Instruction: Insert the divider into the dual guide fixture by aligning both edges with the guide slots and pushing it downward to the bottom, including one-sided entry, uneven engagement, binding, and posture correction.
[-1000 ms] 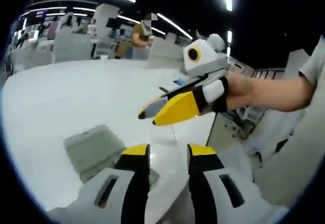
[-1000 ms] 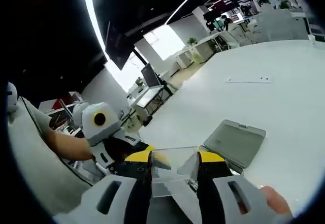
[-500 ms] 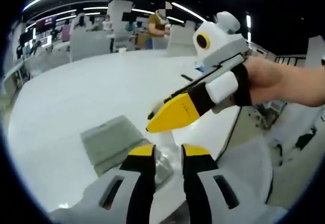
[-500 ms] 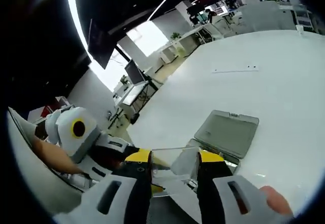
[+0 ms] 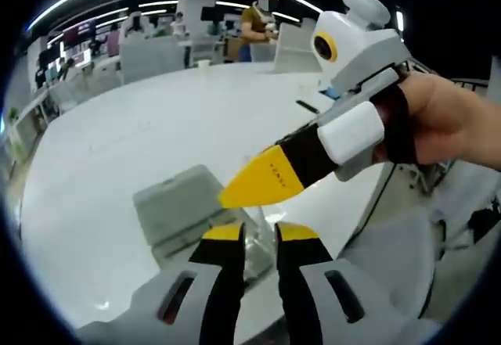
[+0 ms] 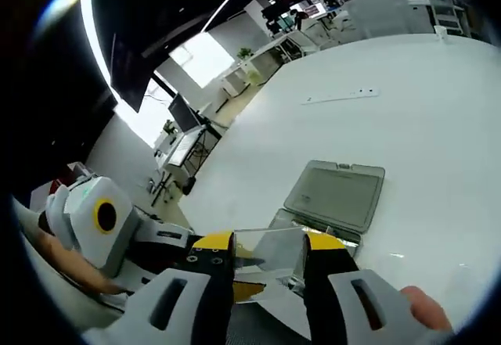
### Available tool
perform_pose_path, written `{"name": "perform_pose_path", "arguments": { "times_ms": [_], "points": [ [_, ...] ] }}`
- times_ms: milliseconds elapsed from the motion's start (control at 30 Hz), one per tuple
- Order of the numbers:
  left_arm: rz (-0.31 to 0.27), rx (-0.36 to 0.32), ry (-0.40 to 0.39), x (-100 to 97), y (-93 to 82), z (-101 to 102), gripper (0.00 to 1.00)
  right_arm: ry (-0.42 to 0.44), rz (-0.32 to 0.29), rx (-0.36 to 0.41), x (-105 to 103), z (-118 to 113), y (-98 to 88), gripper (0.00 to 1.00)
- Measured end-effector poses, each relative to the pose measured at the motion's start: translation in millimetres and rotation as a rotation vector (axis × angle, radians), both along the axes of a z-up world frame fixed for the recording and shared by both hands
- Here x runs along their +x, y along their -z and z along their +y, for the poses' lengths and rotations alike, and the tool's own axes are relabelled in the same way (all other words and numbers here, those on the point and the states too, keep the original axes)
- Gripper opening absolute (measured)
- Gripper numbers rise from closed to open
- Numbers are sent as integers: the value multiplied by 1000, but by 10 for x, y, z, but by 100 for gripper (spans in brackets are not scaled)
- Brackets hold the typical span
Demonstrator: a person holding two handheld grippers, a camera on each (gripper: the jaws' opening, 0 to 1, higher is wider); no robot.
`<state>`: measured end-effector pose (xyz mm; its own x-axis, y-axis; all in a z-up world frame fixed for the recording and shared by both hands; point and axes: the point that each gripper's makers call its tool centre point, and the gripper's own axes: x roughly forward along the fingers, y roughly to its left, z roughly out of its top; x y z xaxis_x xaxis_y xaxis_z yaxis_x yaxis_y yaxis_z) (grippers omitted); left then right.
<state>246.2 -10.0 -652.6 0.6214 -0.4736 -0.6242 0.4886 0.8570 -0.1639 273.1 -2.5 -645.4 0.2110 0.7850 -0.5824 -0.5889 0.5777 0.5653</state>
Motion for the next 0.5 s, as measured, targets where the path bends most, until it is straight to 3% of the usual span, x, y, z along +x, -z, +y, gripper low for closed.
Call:
{"name": "perform_pose_path", "arguments": {
  "times_ms": [200,500],
  "points": [
    [28,19,0,9,80,-13,8,35,35,2,-8,6,36,30],
    [54,16,-15,20,132,-6,4,73,33,-29,27,-9,50,30]
  ]
}}
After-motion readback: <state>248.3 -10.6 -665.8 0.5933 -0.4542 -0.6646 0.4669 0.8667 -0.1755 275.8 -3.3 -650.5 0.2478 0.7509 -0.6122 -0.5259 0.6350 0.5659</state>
